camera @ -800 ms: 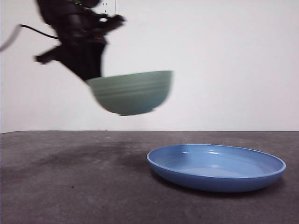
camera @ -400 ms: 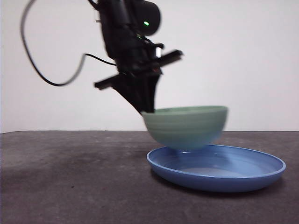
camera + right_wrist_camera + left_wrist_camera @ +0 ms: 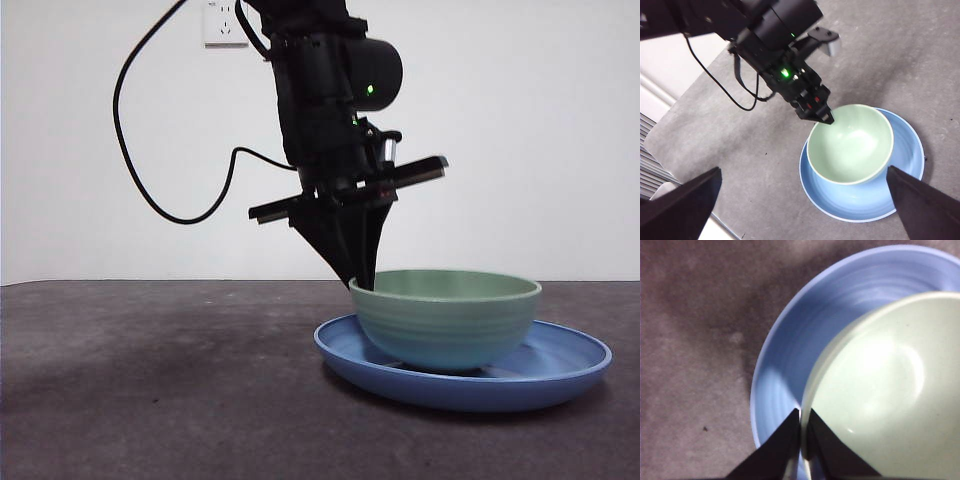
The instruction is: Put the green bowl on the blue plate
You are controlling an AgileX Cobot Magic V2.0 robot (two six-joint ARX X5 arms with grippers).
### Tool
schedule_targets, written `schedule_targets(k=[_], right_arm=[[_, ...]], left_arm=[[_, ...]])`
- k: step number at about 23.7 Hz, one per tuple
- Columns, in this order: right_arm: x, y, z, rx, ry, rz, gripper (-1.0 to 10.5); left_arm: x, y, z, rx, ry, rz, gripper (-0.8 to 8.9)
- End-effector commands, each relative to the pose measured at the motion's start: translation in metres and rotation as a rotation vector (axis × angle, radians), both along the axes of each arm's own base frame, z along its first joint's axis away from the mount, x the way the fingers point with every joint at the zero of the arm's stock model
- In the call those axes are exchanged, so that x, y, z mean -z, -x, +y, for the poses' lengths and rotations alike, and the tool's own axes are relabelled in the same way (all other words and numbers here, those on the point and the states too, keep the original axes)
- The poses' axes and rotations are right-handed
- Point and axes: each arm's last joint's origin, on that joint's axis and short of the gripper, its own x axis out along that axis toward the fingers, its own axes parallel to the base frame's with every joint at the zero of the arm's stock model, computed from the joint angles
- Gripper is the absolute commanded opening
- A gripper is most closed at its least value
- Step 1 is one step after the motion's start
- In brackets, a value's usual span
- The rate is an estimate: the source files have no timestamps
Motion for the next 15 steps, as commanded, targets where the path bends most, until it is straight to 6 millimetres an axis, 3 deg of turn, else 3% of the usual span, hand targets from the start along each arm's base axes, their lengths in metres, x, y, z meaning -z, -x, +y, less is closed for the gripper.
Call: schedule_targets(k=[1,6,10,13,15], right_arm=[[-0.005,0.000,0.000,-0.006,0.000,-0.022,5.4],[-0.005,0.000,0.000,-0.006,0.000,-0.023,5.4],[-0.005,0.000,0.000,-0.006,0.000,-0.022,5.4],[-0.005,0.000,0.000,-0.006,0.000,-0.023,5.4],[-0.005,0.000,0.000,-0.006,0.000,-0.023,5.4]], left_arm=[[0.001,0.001,-0.009,0.012,0.008,-0.007,0.14],[0.001,0.002,-0.010,0.014,0.008,-0.006,0.51],[-0.002,0.001,-0.009,0.001,0.010,-0.005,3.33],[-0.022,-0.001,-0.005,0.008,0.004,-0.005,3.87],[-0.048,0.002,-0.001,0.031,0.025,-0.038,4.31]])
